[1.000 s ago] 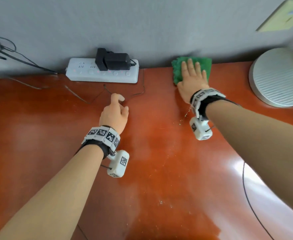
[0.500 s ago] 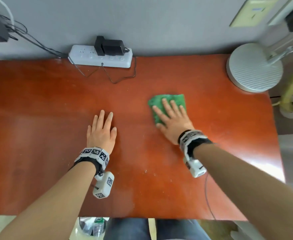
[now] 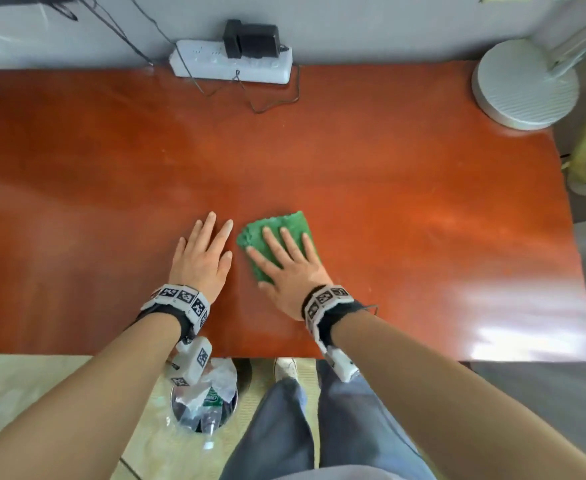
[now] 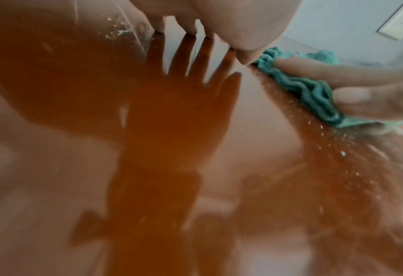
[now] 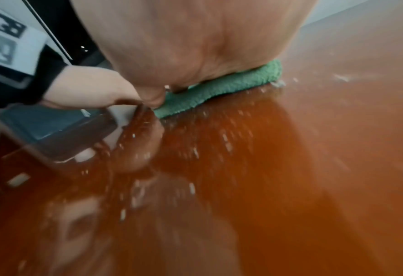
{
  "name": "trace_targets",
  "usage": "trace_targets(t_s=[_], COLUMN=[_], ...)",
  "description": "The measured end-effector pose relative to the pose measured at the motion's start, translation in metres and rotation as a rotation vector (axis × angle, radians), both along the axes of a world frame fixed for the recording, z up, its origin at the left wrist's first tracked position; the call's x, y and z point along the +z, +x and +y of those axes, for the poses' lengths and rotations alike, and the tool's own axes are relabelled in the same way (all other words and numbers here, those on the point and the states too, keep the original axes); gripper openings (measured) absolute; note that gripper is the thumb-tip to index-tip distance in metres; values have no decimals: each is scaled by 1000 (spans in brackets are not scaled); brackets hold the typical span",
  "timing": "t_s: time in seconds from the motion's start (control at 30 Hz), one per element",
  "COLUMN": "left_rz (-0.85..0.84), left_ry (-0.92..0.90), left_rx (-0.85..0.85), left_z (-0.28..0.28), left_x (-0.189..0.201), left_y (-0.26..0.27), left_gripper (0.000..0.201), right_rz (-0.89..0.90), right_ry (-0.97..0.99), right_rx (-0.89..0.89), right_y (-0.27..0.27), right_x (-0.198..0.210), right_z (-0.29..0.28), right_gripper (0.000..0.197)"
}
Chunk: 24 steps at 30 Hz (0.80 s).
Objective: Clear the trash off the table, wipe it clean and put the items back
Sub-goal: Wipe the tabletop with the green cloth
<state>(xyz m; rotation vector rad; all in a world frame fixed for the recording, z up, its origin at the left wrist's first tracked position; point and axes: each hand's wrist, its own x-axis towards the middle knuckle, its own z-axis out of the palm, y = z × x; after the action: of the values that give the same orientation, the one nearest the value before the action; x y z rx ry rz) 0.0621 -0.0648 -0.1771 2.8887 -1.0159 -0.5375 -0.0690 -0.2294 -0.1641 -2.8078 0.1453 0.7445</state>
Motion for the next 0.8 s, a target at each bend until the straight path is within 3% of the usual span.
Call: trace_targets(t_s=[0.03, 0.1, 0.23, 0.3, 0.37, 0.43, 0.57, 0.67, 0.73, 0.8], left_rz=[2, 3, -31, -62, -46, -3, -26, -40, -32, -11], left_ry=[-4, -5, 32, 42, 57, 79, 43, 11, -20, -58], left_rx=[-4, -20, -58, 56, 216, 287, 234, 252, 246, 234], left_z=[6, 18, 51, 70, 90, 109, 126, 123, 124, 128], left_x=[-1, -1, 1, 4, 3, -4, -20, -24, -24, -25], left_y=[-2, -5, 4, 15, 23, 20, 0, -7, -8, -5], left_gripper=[56, 55, 54, 56, 60, 64, 68, 68, 68, 69], right_rz=[-31, -100, -44, 1, -1, -48, -110, -75, -99, -142], right_ry=[-3, -56, -126, -115, -115, -115, -20, 41, 15, -64], right_rx=[2, -160, -801, -1021, -1121, -1037, -495, -180, -164, -363], right_y=[-12, -37, -93, -103, -87, -53, 23, 40, 31, 10], right_x=[-2, -10, -3, 0, -3, -8, -7, -3, -9, -15], right_z=[0, -29, -116, -125, -101, -53, 77, 141, 119, 62], right_gripper=[64, 64, 67, 68, 70, 75, 76, 71, 70, 72])
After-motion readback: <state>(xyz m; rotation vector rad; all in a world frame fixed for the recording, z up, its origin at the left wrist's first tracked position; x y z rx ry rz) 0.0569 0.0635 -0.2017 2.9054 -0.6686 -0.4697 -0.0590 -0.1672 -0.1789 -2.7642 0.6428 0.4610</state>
